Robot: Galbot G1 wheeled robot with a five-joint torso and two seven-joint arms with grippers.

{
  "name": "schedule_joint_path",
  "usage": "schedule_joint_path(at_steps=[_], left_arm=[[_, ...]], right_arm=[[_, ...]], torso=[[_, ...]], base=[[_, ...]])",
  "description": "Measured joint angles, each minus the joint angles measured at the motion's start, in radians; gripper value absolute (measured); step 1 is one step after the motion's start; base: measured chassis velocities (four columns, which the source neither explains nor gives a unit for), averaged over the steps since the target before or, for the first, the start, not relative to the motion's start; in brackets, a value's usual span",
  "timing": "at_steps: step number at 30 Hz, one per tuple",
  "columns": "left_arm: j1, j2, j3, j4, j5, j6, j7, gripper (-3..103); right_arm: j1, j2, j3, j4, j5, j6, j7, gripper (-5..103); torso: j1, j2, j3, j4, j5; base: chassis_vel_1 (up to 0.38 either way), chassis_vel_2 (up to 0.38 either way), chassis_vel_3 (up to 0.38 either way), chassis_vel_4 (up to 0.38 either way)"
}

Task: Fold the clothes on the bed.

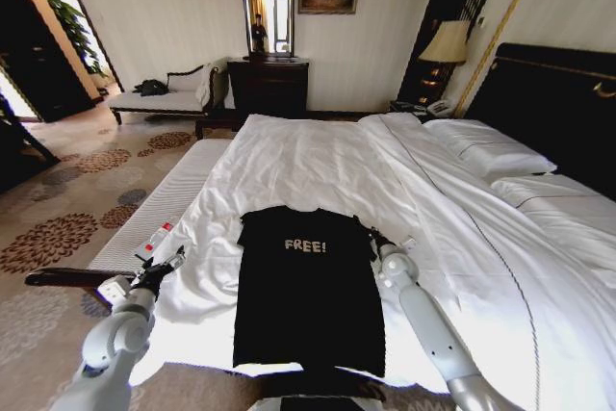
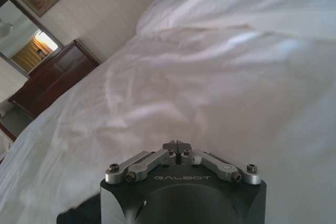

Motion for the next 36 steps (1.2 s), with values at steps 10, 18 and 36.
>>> schedule_joint_path(at_steps=[10,18,36], left_arm=[[-0.003,-0.004,0.007,0.001,0.001,-0.001,-0.002,100],[0.000,-0.007,0.008,-0.002,0.001,-0.001,-0.002,100],[0.007,-0.012,0.008,-0.002,0.010,-0.005,-0.002,100]], right_arm=[[0.056,-0.075,-0.020,-0.046,-0.096,0.018,-0.034,0],[0.115,-0.095,-0.060,-0.107,-0.136,0.008,-0.034,0],[-0.151,-0.050,0.125,0.188,-0.136,0.046,0.123,58]], torso=[[0.000,0.000,0.000,0.0000,0.0001],[0.000,0.000,0.000,0.0002,-0.0002],[0.000,0.000,0.000,-0.0002,-0.0002]], base=[[0.000,0.000,0.000,0.000],[0.000,0.000,0.000,0.000],[0.000,0.000,0.000,0.000]])
